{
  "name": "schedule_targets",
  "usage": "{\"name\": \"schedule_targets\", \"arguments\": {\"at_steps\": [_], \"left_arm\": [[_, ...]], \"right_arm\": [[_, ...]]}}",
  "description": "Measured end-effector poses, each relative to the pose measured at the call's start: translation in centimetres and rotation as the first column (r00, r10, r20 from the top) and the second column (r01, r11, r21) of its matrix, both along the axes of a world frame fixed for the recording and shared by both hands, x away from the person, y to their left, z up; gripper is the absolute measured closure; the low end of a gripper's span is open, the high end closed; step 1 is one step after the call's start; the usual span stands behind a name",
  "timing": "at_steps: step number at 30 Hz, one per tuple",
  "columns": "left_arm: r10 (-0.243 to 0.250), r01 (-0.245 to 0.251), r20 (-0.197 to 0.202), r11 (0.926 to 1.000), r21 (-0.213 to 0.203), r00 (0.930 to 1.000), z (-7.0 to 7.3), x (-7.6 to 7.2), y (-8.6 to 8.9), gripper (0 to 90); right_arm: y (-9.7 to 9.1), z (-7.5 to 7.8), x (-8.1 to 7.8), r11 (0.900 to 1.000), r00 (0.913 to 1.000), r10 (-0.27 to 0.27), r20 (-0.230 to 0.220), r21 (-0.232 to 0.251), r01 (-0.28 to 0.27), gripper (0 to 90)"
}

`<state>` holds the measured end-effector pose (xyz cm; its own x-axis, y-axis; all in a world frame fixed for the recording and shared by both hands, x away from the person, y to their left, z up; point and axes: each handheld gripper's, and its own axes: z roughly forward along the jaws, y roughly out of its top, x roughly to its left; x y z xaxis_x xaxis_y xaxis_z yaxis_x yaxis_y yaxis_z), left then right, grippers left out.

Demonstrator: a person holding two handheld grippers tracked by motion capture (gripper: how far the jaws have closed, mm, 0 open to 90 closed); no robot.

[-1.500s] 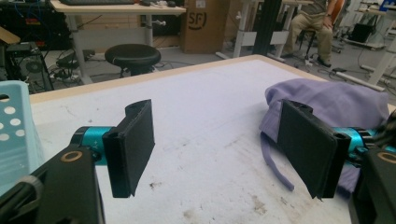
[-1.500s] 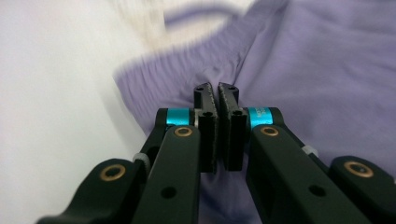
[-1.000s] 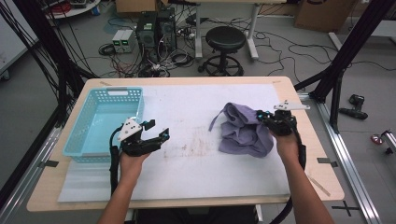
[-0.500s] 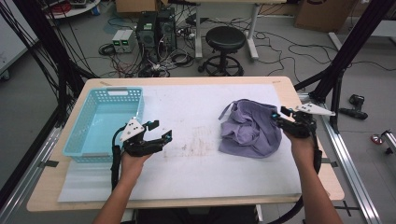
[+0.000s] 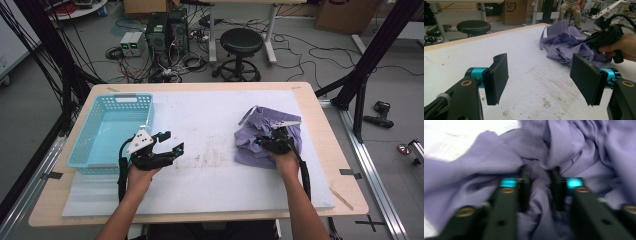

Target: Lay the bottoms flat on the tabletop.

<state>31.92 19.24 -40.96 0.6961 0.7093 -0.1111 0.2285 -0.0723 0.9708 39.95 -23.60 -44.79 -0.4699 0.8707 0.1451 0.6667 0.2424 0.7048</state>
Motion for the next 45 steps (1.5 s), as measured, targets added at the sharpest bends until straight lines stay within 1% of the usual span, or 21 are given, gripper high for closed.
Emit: {"name": "schedule_targets", "arguments": {"at_steps": [3,6,12,15,17,18,20,22,23,24,25,27,29,31,32,33,35,39,40,43,45], "left_arm": [[0.011,-0.011,0.002,0.9999,-0.008,0.9999,0.1,-0.1,0.5,31.0],[0.025,-0.024,0.007,0.9994,-0.023,0.9997,0.3,-0.1,1.0,31.0],[0.033,-0.033,0.007,0.999,-0.029,0.9994,0.4,-0.3,1.4,31.0],[0.036,-0.036,0.004,0.9989,-0.029,0.9993,0.4,-0.3,1.4,31.0],[0.04,-0.039,0.002,0.9988,-0.029,0.9992,0.4,-0.3,1.5,31.0],[0.04,-0.04,0.002,0.9987,-0.031,0.9992,0.4,-0.3,1.5,31.0],[0.037,-0.037,0.001,0.999,-0.027,0.9993,0.3,-0.4,1.5,31.1],[0.035,-0.035,-0.004,0.999,-0.027,0.9994,0.2,-0.4,1.5,31.1],[0.032,-0.033,-0.006,0.9992,-0.021,0.9995,0.2,-0.4,1.5,31.1],[0.029,-0.029,-0.008,0.9994,-0.018,0.9996,0.1,-0.4,1.5,31.1],[0.028,-0.028,-0.01,0.9994,-0.019,0.9996,0.0,-0.4,1.4,31.1],[0.022,-0.022,-0.016,0.9997,-0.013,0.9996,0.0,-0.5,1.2,31.1],[0.019,-0.019,-0.018,0.9998,-0.01,0.9997,-0.1,-0.5,1.1,31.1],[0.012,-0.012,-0.023,0.9999,-0.004,0.9997,-0.2,-0.4,0.9,31.1],[0.012,-0.012,-0.025,0.9999,-0.005,0.9996,-0.3,-0.4,0.8,31.1],[0.009,-0.009,-0.028,1.0,0.0,0.9996,-0.4,-0.3,0.6,31.1],[0.0,0.0,-0.042,1.0,0.005,0.9991,-0.6,-0.2,0.2,31.2],[-0.016,0.017,-0.058,0.9998,0.012,0.9982,-1.1,0.2,-0.8,31.2],[-0.02,0.021,-0.059,0.9997,0.014,0.9981,-1.2,0.3,-0.9,31.3],[-0.012,0.013,-0.077,0.9996,0.023,0.9969,-1.6,1.0,-1.5,31.8],[-0.003,0.006,-0.092,0.9997,0.025,0.9957,-1.8,1.6,-1.9,31.9]], "right_arm": [[1.2,0.2,-0.5,0.9962,0.9961,0.086,0.017,0.01,-0.086,84.3],[2.6,0.5,-1.1,0.9833,0.9845,0.171,0.038,0.056,-0.173,84.9],[6.3,0.8,-2.3,0.94,0.9436,0.325,0.066,0.088,-0.329,85.0],[8.2,1.0,-3.0,0.9114,0.9168,0.394,0.068,0.101,-0.399,85.0],[9.4,1.1,-3.6,0.8846,0.8922,0.445,0.079,0.117,-0.451,85.0],[9.8,1.1,-3.9,0.8746,0.8833,0.462,0.079,0.124,-0.469,85.0],[10.7,1.2,-4.6,0.8346,0.8453,0.529,0.074,0.134,-0.534,84.9],[10.8,1.5,-5.4,0.8077,0.8159,0.575,0.064,0.117,-0.578,84.7],[10.5,1.6,-5.8,0.8025,0.8094,0.584,0.065,0.105,-0.587,84.3],[9.9,1.8,-6.0,0.8007,0.8076,0.585,0.072,0.105,-0.59,83.6],[9.4,2.0,-6.2,0.8039,0.8118,0.579,0.076,0.112,-0.584,82.2],[7.5,2.4,-6.3,0.8206,0.8301,0.548,0.103,0.126,-0.557,80.6],[5.1,2.8,-6.5,0.8491,0.86,0.494,0.128,0.142,-0.509,78.3],[3.1,3.0,-6.7,0.8737,0.8834,0.446,0.143,0.144,-0.465,77.2],[1.8,3.2,-6.8,0.8929,0.8995,0.409,0.153,0.136,-0.429,77.1],[1.1,3.2,-7.0,0.9063,0.9102,0.385,0.153,0.124,-0.404,76.2],[-0.8,3.2,-7.3,0.9412,0.937,0.316,0.148,0.074,-0.33,75.7],[-3.6,2.7,-7.9,0.9737,0.9663,0.22,0.133,0.03,-0.226,75.5],[-4.1,2.5,-7.9,0.981,0.9733,0.189,0.131,0.02,-0.193,71.9],[-5.0,2.1,-7.8,0.9939,0.989,0.109,0.1,0.007,-0.11,57.6],[-5.0,1.8,-7.7,0.9955,0.9909,0.094,0.097,0.001,-0.094,53.6]]}}
